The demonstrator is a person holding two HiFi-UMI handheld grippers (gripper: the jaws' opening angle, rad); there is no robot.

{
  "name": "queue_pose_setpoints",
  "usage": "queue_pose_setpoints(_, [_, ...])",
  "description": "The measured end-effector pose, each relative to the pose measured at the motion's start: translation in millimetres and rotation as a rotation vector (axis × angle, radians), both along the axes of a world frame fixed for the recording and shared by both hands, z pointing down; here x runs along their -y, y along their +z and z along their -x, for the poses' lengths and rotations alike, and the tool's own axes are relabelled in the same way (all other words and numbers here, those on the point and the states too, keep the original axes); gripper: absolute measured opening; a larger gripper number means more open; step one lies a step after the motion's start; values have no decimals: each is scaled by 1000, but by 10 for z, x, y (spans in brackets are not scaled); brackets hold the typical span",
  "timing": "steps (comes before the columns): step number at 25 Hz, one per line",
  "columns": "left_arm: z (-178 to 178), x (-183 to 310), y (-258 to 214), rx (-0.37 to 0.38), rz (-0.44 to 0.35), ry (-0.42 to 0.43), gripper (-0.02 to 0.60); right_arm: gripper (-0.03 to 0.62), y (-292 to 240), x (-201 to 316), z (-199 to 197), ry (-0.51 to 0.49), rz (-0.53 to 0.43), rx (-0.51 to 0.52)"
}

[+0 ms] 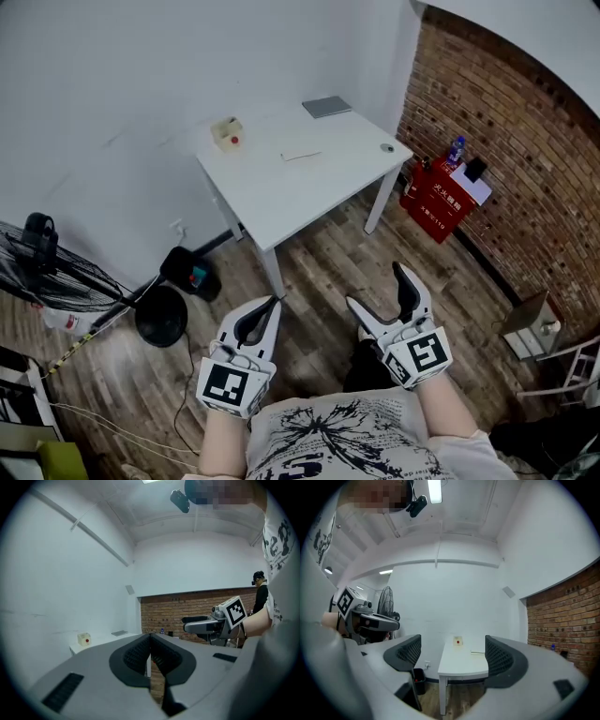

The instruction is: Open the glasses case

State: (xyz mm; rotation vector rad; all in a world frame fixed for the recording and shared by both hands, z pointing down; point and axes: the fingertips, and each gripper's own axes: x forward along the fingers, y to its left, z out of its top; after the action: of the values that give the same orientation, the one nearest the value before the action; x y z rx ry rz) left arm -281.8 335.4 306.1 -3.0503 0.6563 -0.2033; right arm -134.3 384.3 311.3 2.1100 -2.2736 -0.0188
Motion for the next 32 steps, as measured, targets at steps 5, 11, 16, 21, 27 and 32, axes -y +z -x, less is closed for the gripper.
queue_pose_setpoints(5, [-533,477,93,14,2,-71,14,431,131,565,-589,-62,21,-6])
queue_pose_setpoints(11, [-1441,1064,147,37,23,-197,14,453,162,1377,-1581,-182,61,1])
queue_pose_setpoints(16, [-2172,1674,103,27,24,-294,14,459,86,2114,-2366,-262,78,-17])
queue_pose_setpoints(21, [-2620,2131,203,36,49,-377,14,459,159,2707,-2879,-327,117,-25])
queue_pose_setpoints(27, [-2886,2649,462,69,116,-439,14,454,497,3354,-3147,-385,219,-14])
queue_pose_setpoints(32, [-3031,3210,699,115,131,-435,14,454,738,3958,-3224,-401,296,-27])
